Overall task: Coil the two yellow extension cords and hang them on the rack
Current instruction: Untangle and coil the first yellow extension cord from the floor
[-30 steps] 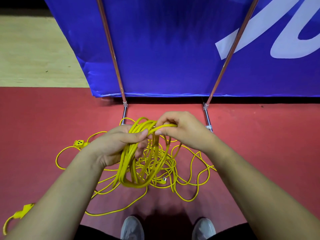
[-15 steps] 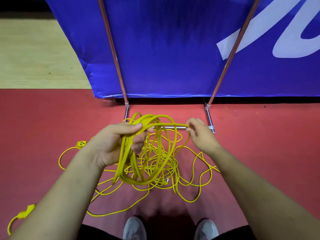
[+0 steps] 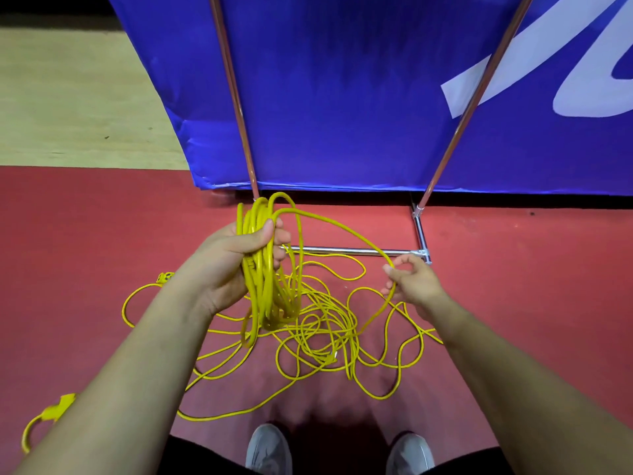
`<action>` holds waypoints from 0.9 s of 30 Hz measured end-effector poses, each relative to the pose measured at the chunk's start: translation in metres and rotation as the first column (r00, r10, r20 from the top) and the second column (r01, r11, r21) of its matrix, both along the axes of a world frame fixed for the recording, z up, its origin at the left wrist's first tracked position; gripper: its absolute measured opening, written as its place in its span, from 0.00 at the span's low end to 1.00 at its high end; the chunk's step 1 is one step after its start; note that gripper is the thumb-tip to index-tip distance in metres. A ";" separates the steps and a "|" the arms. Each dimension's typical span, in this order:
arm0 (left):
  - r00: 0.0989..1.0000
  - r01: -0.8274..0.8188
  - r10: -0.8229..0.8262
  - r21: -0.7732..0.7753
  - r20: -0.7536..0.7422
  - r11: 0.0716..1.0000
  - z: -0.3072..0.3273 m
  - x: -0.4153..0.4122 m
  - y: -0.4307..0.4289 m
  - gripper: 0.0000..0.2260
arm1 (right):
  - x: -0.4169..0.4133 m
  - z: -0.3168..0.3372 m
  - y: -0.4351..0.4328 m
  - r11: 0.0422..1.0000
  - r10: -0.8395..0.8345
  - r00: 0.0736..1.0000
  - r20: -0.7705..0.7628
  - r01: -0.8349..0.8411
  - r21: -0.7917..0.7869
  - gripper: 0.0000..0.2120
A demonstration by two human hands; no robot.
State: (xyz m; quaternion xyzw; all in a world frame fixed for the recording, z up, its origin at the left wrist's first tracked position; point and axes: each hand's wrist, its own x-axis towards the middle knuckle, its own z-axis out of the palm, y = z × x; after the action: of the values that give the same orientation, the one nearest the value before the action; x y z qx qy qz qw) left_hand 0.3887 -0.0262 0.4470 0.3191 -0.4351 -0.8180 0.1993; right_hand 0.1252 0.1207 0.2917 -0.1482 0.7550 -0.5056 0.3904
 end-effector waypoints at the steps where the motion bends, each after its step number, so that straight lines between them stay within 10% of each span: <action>1: 0.999 -0.016 0.017 -0.031 0.029 0.999 -0.001 -0.001 -0.001 0.11 | 0.004 0.006 -0.003 1.000 0.012 1.000 -0.002 -0.012 -0.003 0.09; 6: 0.987 -0.017 0.036 -0.120 0.157 0.993 -0.004 0.000 -0.008 0.11 | 0.025 0.061 -0.020 0.835 0.545 0.796 -0.262 -0.486 0.258 0.06; 10: 0.968 0.106 -0.069 -0.144 0.240 0.984 -0.004 -0.003 0.002 0.05 | 0.048 0.127 -0.020 0.553 0.833 0.543 -0.103 -0.813 0.185 0.02; 18: 0.932 0.360 -0.350 -0.144 0.091 0.922 0.005 -0.008 0.024 0.06 | 0.059 0.145 -0.032 0.780 0.484 0.864 -0.137 -0.497 -0.380 0.03; 27: 0.974 0.180 -0.175 0.024 -0.144 0.983 0.013 0.000 0.010 0.18 | 0.013 0.068 -0.001 0.711 0.689 0.675 -0.265 -0.700 0.064 0.09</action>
State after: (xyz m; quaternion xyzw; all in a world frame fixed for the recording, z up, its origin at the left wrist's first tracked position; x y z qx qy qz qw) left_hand 0.3884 -0.0159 0.4601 0.2237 -0.4315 -0.8610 0.1500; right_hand 0.1378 0.1193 0.3597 -0.4993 0.6766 -0.3105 0.4433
